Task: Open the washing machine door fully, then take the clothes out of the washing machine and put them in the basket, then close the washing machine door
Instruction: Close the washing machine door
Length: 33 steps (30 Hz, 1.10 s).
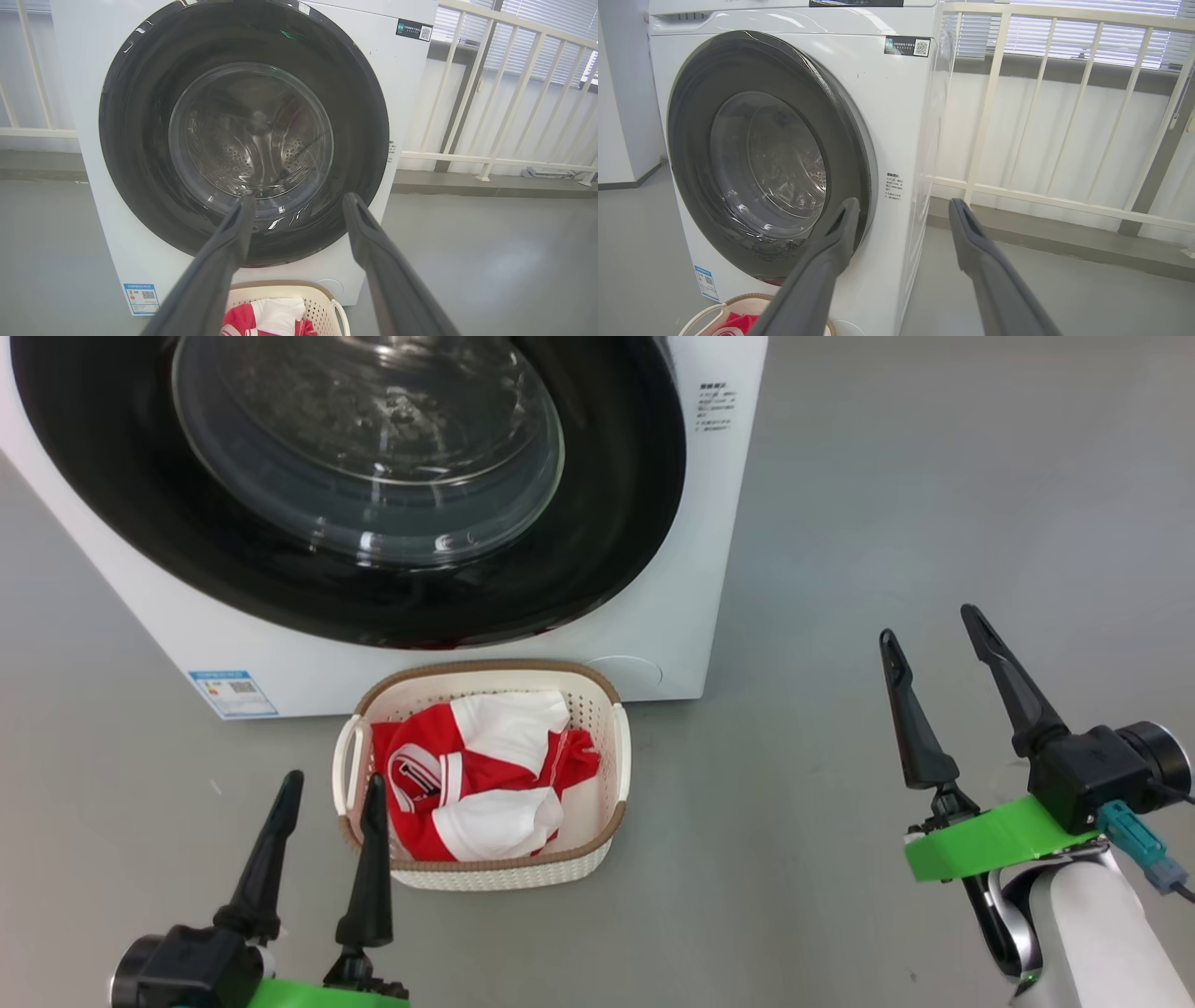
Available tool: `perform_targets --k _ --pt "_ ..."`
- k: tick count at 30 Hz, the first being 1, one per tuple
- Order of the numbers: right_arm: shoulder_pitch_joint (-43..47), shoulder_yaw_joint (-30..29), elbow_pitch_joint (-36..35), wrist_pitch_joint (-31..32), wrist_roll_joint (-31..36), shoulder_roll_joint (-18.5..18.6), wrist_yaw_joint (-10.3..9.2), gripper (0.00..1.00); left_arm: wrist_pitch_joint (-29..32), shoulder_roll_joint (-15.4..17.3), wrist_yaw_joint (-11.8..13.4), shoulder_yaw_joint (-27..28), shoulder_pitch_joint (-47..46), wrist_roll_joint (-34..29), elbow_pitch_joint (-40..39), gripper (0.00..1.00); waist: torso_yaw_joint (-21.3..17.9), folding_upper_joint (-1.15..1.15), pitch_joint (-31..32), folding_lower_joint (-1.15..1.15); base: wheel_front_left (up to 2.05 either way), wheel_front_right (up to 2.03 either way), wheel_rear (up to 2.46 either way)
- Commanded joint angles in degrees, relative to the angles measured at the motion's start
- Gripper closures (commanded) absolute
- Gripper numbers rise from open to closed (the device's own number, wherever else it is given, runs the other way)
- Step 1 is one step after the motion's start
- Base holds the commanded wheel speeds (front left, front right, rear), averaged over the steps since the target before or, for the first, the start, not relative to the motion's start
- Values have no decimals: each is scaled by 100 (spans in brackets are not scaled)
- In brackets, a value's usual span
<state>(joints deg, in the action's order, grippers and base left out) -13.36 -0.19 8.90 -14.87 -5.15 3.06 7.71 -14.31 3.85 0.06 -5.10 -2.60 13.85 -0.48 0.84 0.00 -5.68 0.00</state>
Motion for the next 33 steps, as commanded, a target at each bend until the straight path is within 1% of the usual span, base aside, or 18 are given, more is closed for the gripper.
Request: perform_targets --k 1,9,18,25,33 --pt "14 147 -184 -13 15 -18 -22 0 -69 110 60 224 -20 -89 -125 0 -68 0 85 0 0 0 0" --pt "447 248 -254 -13 128 -18 -22 0 -69 175 149 346 218 -197 -62 0 -102 0 327 0 0 0 0" --pt "808 133 -251 -13 48 -18 -22 0 -69 276 138 465 555 -161 -5 0 -145 0 567 0 0 0 0" --pt "1010 -49 33 -13 3 -18 -22 0 -46 333 187 540 737 -101 20 0 -181 0 760 0 0 0 0" --pt "1175 -245 349 0 -232 -18 -22 0 -40 340 280 534 867 -114 30 0 -193 0 931 0 0 0 0"
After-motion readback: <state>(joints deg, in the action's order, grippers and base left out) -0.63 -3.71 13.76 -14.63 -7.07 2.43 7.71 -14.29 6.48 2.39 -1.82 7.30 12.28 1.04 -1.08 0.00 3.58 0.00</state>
